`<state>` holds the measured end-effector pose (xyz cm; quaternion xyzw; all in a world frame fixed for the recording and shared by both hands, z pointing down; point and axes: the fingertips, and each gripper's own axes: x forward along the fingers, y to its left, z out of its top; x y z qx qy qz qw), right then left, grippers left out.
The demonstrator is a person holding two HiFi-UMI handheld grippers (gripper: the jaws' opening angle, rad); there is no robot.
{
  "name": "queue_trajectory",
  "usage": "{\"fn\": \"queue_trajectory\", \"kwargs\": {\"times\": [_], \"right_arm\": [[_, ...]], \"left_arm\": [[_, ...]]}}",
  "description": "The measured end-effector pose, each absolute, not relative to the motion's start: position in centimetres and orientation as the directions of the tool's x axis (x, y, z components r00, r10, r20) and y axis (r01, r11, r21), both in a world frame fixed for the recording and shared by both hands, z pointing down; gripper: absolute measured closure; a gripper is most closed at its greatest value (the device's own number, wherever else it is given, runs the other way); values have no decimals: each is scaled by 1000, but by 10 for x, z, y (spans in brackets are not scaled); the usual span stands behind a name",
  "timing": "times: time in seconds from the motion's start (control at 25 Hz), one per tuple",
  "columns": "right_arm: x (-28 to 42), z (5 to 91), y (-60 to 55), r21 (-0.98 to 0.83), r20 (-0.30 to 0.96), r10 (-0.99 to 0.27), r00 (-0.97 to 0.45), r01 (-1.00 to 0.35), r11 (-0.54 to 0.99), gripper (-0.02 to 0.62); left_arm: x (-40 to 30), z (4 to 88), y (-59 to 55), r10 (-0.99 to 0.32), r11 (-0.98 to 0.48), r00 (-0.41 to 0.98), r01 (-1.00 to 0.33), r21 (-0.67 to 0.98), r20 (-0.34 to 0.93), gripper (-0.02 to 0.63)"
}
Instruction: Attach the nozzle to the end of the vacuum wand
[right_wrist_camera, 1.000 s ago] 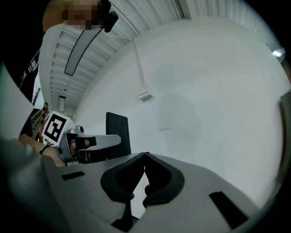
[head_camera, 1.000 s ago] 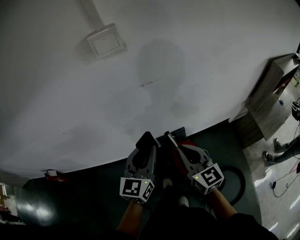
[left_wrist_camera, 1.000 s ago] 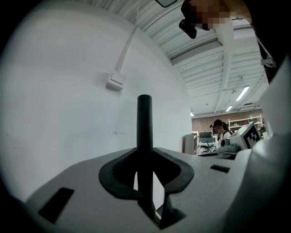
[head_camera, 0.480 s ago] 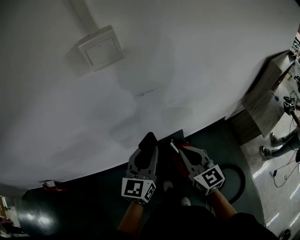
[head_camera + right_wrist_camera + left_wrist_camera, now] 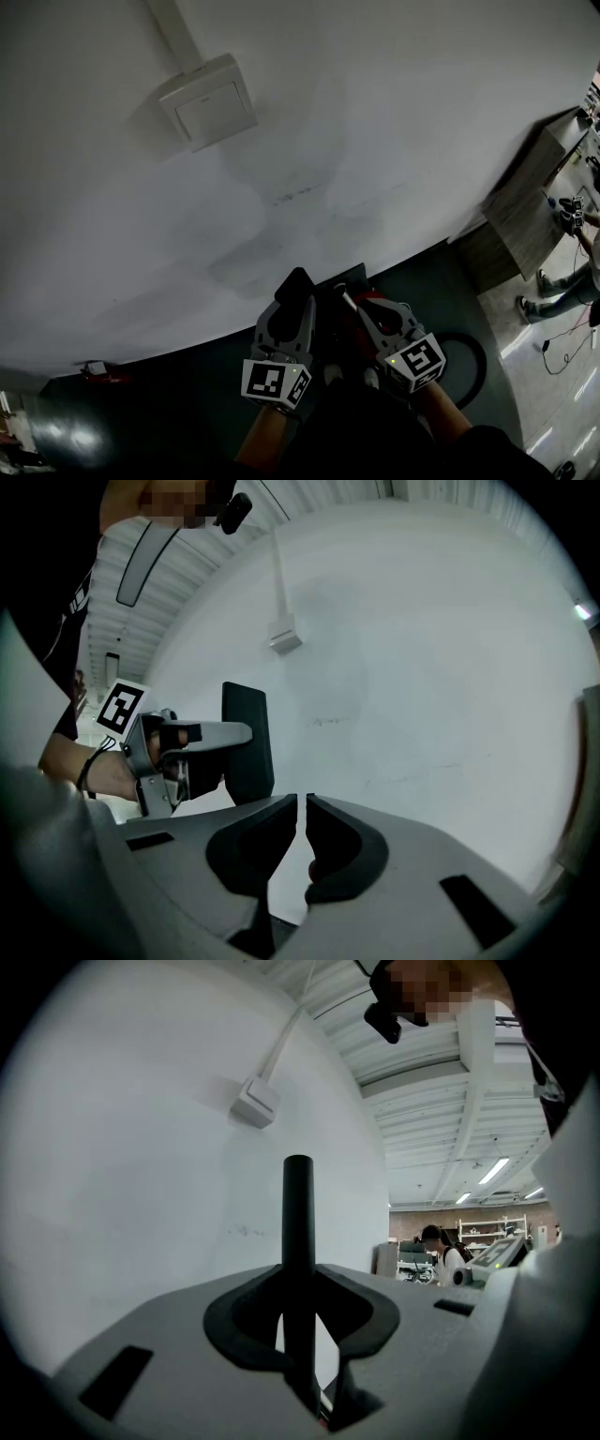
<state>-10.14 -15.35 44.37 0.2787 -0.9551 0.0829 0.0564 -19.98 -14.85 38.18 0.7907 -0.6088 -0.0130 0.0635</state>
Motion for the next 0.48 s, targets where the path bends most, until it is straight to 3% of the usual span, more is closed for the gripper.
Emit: {"fn": "queue_trajectory", "kwargs": {"times": [0.08,0.16,0.48], "right_arm": [[-103,453,-154,-126,181,-495,-850,-519,845,563],[-103,469,-154,-123,225,-471,-853,-504,855,504],[-111,564,-171,-126,408,-386,-828,-470,874,454]], "left_arm": [[-202,380,-151,-968,-239,246,-964,120,50,518],[-202,378,-151,-970,-230,237,-965,123,46,518],[-209,381,-158,-979,-185,195,-972,142,54,518]]}}
